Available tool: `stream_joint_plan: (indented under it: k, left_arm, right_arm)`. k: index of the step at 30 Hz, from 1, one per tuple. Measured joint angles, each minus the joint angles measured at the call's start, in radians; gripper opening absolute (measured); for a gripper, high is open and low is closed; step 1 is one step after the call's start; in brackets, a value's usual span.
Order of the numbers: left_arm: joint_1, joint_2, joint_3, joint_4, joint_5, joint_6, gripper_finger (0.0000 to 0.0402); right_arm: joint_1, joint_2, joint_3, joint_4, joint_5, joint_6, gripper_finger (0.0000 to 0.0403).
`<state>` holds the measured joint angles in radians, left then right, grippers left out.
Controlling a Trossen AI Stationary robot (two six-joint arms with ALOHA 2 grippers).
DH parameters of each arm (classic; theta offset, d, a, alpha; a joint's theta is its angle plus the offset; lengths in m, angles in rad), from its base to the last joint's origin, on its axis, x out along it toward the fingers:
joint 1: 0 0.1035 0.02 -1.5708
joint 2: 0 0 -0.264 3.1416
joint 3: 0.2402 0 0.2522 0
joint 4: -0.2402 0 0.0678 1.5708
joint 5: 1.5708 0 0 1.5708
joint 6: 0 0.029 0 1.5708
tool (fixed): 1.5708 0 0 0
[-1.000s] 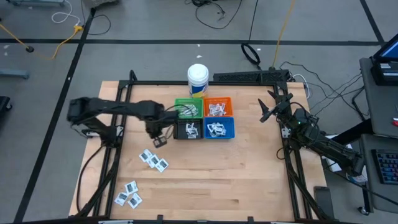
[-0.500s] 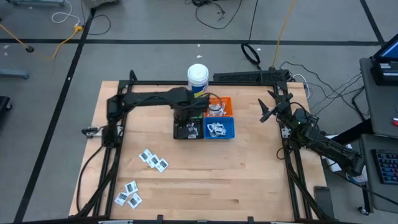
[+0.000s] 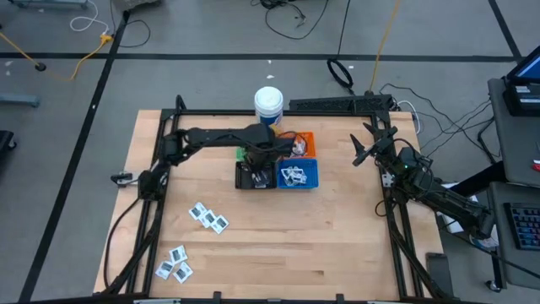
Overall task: Pick & Place First Aid Supplies
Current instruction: Put the black towelette pack into the black basket
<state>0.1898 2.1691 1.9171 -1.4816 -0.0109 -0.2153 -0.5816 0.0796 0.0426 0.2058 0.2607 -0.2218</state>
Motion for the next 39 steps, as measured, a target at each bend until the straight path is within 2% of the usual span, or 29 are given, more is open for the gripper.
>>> stream_joint_plan:
  k: [7, 14, 18, 21, 25, 28, 33, 39]
  left_arm:
    - [-0.016, 0.083, 0.0, 0.075, 0.009, -0.025, 0.0011]
    - [-0.016, 0.096, 0.0, 0.102, 0.01, -0.075, 0.0055]
    - [-0.016, 0.096, 0.0, 0.107, 0.02, -0.067, 0.0095]
    - [-0.016, 0.096, 0.0, 0.112, 0.039, -0.077, 0.0143]
    - [-0.016, 0.082, 0.0, 0.08, 0.04, -0.147, 0.0208]
    - [-0.012, 0.061, -0.001, 0.052, 0.046, -0.227, 0.0242]
    - [-0.002, 0.036, -0.001, 0.035, 0.054, -0.385, 0.0279]
    - [0.0, 0.002, -0.001, 0.038, 0.069, -0.54, 0.0299]
  right_arm:
    - [0.0, 0.0, 0.0, 0.0, 0.0, 0.0, 0.0279]
    - [0.0, 0.0, 0.0, 0.0, 0.0, 0.0, 0.0279]
    - [0.0, 0.0, 0.0, 0.0, 0.0, 0.0, 0.0279]
    - [0.0, 0.0, 0.0, 0.0, 0.0, 0.0, 0.0279]
    - [0.0, 0.0, 0.0, 0.0, 0.0, 0.0, 0.0279]
    - [0.0, 0.0, 0.0, 0.0, 0.0, 0.0, 0.0279]
    - [0.0, 0.0, 0.0, 0.001, 0.0, 0.0, 0.0279]
    - [0.0, 0.0, 0.0, 0.001, 0.0, 0.0, 0.0279]
